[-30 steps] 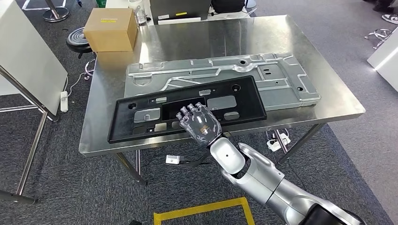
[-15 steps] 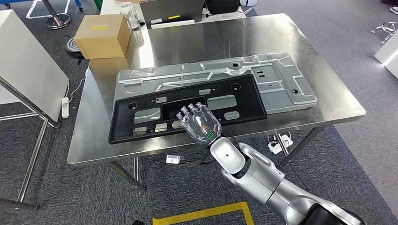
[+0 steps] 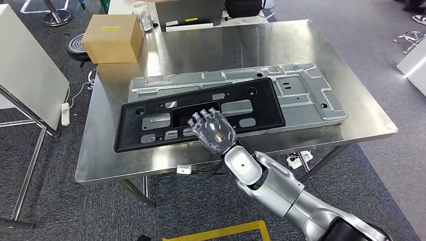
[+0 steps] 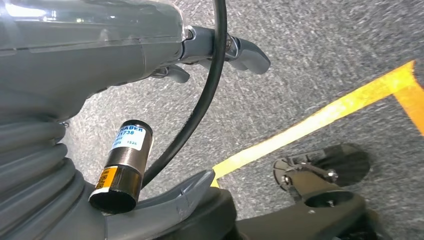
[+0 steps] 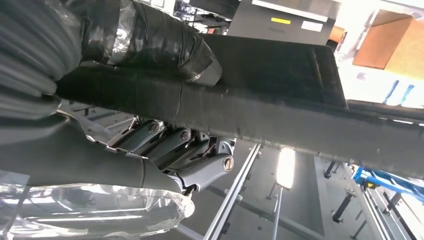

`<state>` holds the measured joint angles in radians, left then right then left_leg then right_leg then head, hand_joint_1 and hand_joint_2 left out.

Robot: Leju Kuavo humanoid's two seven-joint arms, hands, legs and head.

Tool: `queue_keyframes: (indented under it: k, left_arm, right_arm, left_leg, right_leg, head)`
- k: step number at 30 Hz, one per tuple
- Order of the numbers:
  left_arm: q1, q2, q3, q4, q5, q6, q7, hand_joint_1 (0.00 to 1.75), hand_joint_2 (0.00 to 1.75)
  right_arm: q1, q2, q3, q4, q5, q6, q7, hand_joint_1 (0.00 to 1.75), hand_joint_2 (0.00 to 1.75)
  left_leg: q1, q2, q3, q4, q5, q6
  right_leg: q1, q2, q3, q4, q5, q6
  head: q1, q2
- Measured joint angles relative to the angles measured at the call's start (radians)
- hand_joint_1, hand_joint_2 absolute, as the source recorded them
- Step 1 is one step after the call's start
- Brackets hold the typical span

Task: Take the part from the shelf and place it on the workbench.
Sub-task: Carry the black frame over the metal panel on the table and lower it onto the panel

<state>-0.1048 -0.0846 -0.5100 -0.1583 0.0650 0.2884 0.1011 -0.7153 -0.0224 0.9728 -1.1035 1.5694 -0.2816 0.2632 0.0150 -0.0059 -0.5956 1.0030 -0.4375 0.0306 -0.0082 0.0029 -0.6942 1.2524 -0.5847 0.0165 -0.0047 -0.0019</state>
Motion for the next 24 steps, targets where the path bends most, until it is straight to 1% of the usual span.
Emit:
queue_keyframes:
  k: [1, 2, 3, 4, 5, 6, 7, 8, 9, 11, 12, 13, 14, 15, 16, 17, 18, 19, 20, 21, 22, 23, 24]
  left_arm:
    - [0.000, 0.000, 0.000, 0.000, 0.000, 0.000, 0.000, 0.00, 1.75]
    - [0.001, 0.000, 0.000, 0.000, 0.000, 0.000, 0.000, 0.00, 1.75]
    - [0.002, 0.000, 0.000, 0.000, 0.000, 0.000, 0.000, 0.00, 1.75]
    - [0.003, 0.000, 0.000, 0.000, 0.000, 0.000, 0.000, 0.00, 1.75]
    - [0.003, 0.000, 0.000, 0.000, 0.000, 0.000, 0.000, 0.00, 1.75]
    - [0.002, 0.000, 0.000, 0.000, 0.000, 0.000, 0.000, 0.00, 1.75]
    - [0.001, 0.000, 0.000, 0.000, 0.000, 0.000, 0.000, 0.00, 1.75]
    - [0.001, 0.000, 0.000, 0.000, 0.000, 0.000, 0.000, 0.00, 1.75]
    - [0.000, 0.000, 0.000, 0.000, 0.001, 0.000, 0.000, 0.00, 1.75]
    - [0.000, 0.000, 0.000, 0.000, 0.001, 0.000, 0.000, 0.00, 1.75]
    - [0.000, 0.000, 0.000, 0.000, 0.001, 0.000, 0.000, 0.00, 1.75]
    - [-0.001, 0.000, 0.000, 0.000, 0.001, 0.000, 0.000, 0.00, 1.75]
    - [-0.002, 0.000, 0.000, 0.000, 0.001, 0.000, 0.000, 0.00, 1.75]
    - [-0.002, 0.000, 0.000, 0.000, 0.001, 0.000, 0.000, 0.00, 1.75]
    - [-0.001, 0.000, 0.000, 0.000, 0.001, 0.000, 0.000, 0.00, 1.75]
    - [-0.001, 0.000, 0.000, 0.000, 0.001, 0.000, 0.000, 0.00, 1.75]
    - [0.000, 0.000, 0.000, 0.000, 0.001, 0.000, 0.000, 0.00, 1.75]
    - [0.000, 0.000, 0.000, 0.000, 0.001, 0.000, 0.000, 0.00, 1.75]
    - [0.000, 0.001, 0.000, 0.000, 0.001, 0.000, 0.000, 0.00, 1.75]
    - [0.000, 0.001, 0.000, 0.000, 0.001, 0.000, 0.000, 0.00, 1.75]
    - [-0.001, 0.002, 0.000, 0.001, 0.001, 0.000, 0.000, 0.00, 1.75]
    - [-0.002, 0.002, 0.000, 0.001, 0.001, 0.000, 0.000, 0.00, 1.75]
    - [-0.003, 0.003, 0.000, 0.001, 0.001, 0.000, 0.000, 0.00, 1.75]
  right_arm:
    - [0.002, 0.000, 0.000, 0.000, 0.000, 0.000, 0.000, 1.73, 1.75]
    - [0.005, -0.001, 0.000, 0.001, 0.000, 0.000, 0.000, 1.73, 1.75]
    - [0.006, -0.001, 0.000, 0.001, 0.000, 0.000, 0.000, 1.73, 1.75]
    - [0.007, -0.001, 0.000, 0.001, 0.000, 0.000, 0.000, 1.73, 1.75]
    - [0.006, -0.001, 0.000, 0.001, 0.000, 0.000, 0.000, 1.73, 1.75]
    - [0.005, -0.001, 0.000, 0.001, 0.000, 0.000, -0.001, 1.73, 1.75]
    - [0.003, -0.001, 0.000, 0.001, 0.000, 0.000, -0.001, 1.73, 1.75]
    - [0.003, 0.000, 0.000, 0.001, 0.000, 0.000, -0.001, 1.73, 1.75]
    - [0.002, 0.000, 0.000, 0.001, 0.000, 0.000, -0.001, 1.73, 1.75]
    - [0.003, 0.000, 0.000, 0.001, 0.000, 0.000, -0.001, 1.73, 1.75]
    - [0.002, 0.000, 0.000, 0.001, 0.000, 0.000, -0.001, 1.73, 1.75]
    - [0.001, 0.000, 0.000, 0.000, 0.000, -0.001, -0.001, 1.73, 1.75]
    - [0.001, 0.000, 0.000, 0.001, 0.000, -0.001, -0.001, 1.73, 1.75]
    - [0.001, 0.000, 0.000, 0.001, 0.000, -0.001, -0.001, 1.73, 1.75]
    - [0.002, 0.000, 0.000, 0.001, 0.000, -0.001, -0.001, 1.73, 1.75]
    - [0.004, 0.000, 0.000, 0.001, 0.000, -0.001, -0.001, 1.73, 1.75]
    - [0.005, 0.000, 0.000, 0.001, 0.000, -0.001, -0.001, 1.73, 1.75]
    - [0.006, 0.000, 0.000, 0.001, 0.000, -0.001, -0.001, 1.73, 1.75]
    - [0.006, 0.001, 0.000, 0.001, 0.000, -0.001, -0.001, 1.73, 1.75]
    - [0.005, 0.001, 0.000, 0.001, 0.000, -0.001, -0.001, 1.73, 1.75]
    - [0.003, 0.001, 0.000, 0.001, 0.000, -0.001, -0.001, 1.73, 1.75]
    - [0.003, 0.001, 0.000, 0.001, 0.000, -0.001, -0.001, 1.73, 1.75]
    - [0.003, 0.002, 0.000, 0.001, 0.000, -0.001, -0.001, 1.73, 1.75]
  left_leg:
    - [0.000, 0.000, 0.004, 0.001, -0.004, 0.001]
    - [0.000, 0.000, 0.009, 0.001, -0.009, 0.001]
    - [0.001, -0.001, 0.016, 0.002, -0.014, -0.001]
    - [0.002, -0.002, 0.024, 0.005, -0.022, -0.004]
    - [0.002, -0.003, 0.032, 0.007, -0.030, -0.008]
    - [0.001, -0.004, 0.038, 0.012, -0.039, -0.014]
    - [-0.001, -0.004, 0.040, 0.015, -0.046, -0.020]
    - [-0.002, -0.005, 0.041, 0.016, -0.051, -0.025]
    - [-0.003, -0.004, 0.042, 0.016, -0.053, -0.031]
    - [0.000, -0.002, 0.044, 0.020, -0.062, -0.042]
    - [0.000, 0.000, 0.038, 0.038, -0.073, -0.047]
    - [0.001, 0.000, 0.021, 0.078, -0.093, -0.051]
    - [0.001, 0.001, -0.010, 0.139, -0.120, -0.054]
    - [0.001, 0.001, -0.047, 0.208, -0.147, -0.056]
    - [0.001, 0.001, -0.086, 0.271, -0.164, -0.057]
    - [0.001, 0.001, -0.113, 0.306, -0.162, -0.056]
    - [0.001, 0.001, -0.121, 0.301, -0.137, -0.054]
    - [0.001, 0.001, -0.112, 0.260, -0.095, -0.050]
    - [-0.001, 0.001, -0.088, 0.188, -0.047, -0.044]
    - [-0.004, 0.001, -0.061, 0.123, -0.010, -0.038]
    - [-0.007, 0.001, -0.039, 0.071, 0.008, -0.031]
    - [-0.010, 0.001, -0.026, 0.041, 0.013, -0.027]
    - [-0.012, 0.000, -0.022, 0.035, 0.006, -0.024]
  right_leg:
    - [-0.002, 0.000, -0.032, 0.046, -0.008, 0.002]
    - [-0.004, 0.000, -0.052, 0.067, 0.001, 0.004]
    - [-0.007, -0.001, -0.055, 0.052, 0.030, 0.006]
    - [-0.010, -0.001, -0.039, -0.001, 0.077, 0.006]
    - [-0.012, -0.002, -0.013, -0.069, 0.120, 0.006]
    - [-0.012, -0.002, 0.015, -0.133, 0.148, 0.004]
    - [-0.011, -0.002, 0.034, -0.176, 0.160, 0.000]
    - [-0.008, -0.001, 0.043, -0.193, 0.156, -0.004]
    - [-0.005, 0.001, 0.047, -0.199, 0.150, -0.009]
    - [-0.007, 0.003, 0.052, -0.203, 0.146, -0.021]
    - [-0.009, 0.003, 0.058, -0.207, 0.144, -0.027]
    - [-0.011, 0.002, 0.065, -0.211, 0.141, -0.033]
    - [-0.011, 0.001, 0.072, -0.212, 0.137, -0.038]
    - [-0.009, 0.000, 0.077, -0.212, 0.133, -0.042]
    - [-0.007, 0.000, 0.082, -0.212, 0.128, -0.045]
    - [-0.006, 0.000, 0.087, -0.212, 0.124, -0.046]
    - [-0.004, 0.001, 0.094, -0.212, 0.119, -0.046]
    - [-0.002, 0.003, 0.102, -0.211, 0.113, -0.046]
    - [-0.002, 0.003, 0.111, -0.211, 0.107, -0.045]
    - [0.001, 0.004, 0.118, -0.211, 0.101, -0.042]
    - [0.002, 0.005, 0.122, -0.211, 0.097, -0.038]
    - [0.002, 0.005, 0.122, -0.211, 0.095, -0.034]
    - [0.003, 0.004, 0.121, -0.213, 0.095, -0.030]
  head:
    - [0.000, 0.000]
    - [0.000, 0.000]
    - [0.000, 0.000]
    - [0.000, 0.000]
    - [0.000, 0.000]
    - [0.000, 0.000]
    - [0.000, 0.000]
    - [0.000, 0.000]
    - [0.000, 0.000]
    - [0.000, 0.000]
    - [-0.001, 0.000]
    - [0.000, 0.000]
    - [0.000, 0.000]
    - [-0.001, 0.000]
    - [0.000, 0.000]
    - [0.000, 0.000]
    - [0.000, 0.000]
    - [-0.001, 0.000]
    - [0.000, 0.000]
    - [0.000, 0.000]
    - [0.000, 0.000]
    - [0.000, 0.000]
    - [0.000, 0.000]
